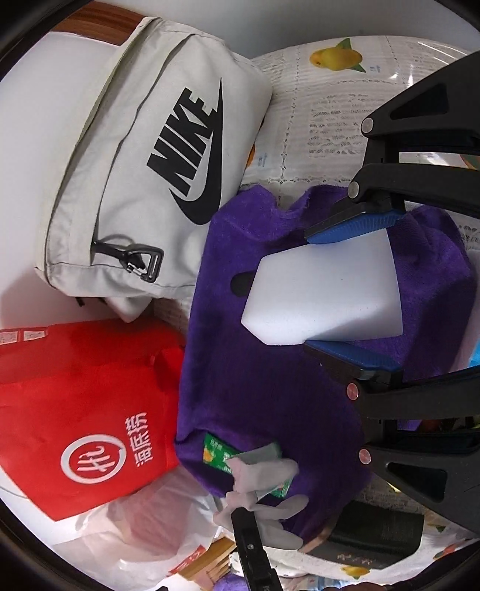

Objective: Organize soft objects
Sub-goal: 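Lower the foam block onto the towel with the right gripper while the left lowers the glove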

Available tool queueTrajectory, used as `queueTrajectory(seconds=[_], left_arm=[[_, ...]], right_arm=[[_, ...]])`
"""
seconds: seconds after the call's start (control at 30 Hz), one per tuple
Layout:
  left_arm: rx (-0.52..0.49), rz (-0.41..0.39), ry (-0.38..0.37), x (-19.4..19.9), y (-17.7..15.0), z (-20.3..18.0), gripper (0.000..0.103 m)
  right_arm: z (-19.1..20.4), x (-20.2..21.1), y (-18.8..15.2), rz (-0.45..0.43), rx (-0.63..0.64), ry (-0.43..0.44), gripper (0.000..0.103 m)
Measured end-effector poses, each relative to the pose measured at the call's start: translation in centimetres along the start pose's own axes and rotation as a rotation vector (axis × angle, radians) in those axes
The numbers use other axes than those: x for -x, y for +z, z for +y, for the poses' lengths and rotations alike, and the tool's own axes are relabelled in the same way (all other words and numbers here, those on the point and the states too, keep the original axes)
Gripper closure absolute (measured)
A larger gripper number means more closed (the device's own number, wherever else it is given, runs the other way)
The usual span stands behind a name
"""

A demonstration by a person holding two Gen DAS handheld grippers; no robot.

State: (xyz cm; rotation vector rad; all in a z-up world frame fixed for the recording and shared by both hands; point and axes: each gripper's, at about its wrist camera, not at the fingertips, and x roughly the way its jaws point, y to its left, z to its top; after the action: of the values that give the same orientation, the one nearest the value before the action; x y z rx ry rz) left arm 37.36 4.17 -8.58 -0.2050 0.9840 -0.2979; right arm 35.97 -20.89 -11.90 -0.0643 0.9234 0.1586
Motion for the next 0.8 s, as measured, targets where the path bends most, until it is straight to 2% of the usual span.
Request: queueTrajectory(seconds=[0.27, 0.53, 0.77, 0.8], left_arm=[[0.003, 0.050, 0.041, -2.7, -0.3, 1.1, 0.091], [0.002, 0.057, 0.049, -3.0, -0.5, 1.9, 0.089], [0.009, 0.053, 0.040, -2.4, -0.6, 2.3, 0.068], [0.009, 0.052, 0.037, -2.2, -0.6, 2.4, 0.062]], right_arm=[[0.3, -1.9, -0.1, 0.048, 0.042, -0.008, 0.050], [0.6, -2.8, 0.4, 0.075, 0.060, -0.015, 0.048], [1.4, -3.5, 0.8, 0.101, 0.075, -0.010, 0.046], [1.5, -3.5, 0.7, 0.103, 0.079, -0.009, 0.046]])
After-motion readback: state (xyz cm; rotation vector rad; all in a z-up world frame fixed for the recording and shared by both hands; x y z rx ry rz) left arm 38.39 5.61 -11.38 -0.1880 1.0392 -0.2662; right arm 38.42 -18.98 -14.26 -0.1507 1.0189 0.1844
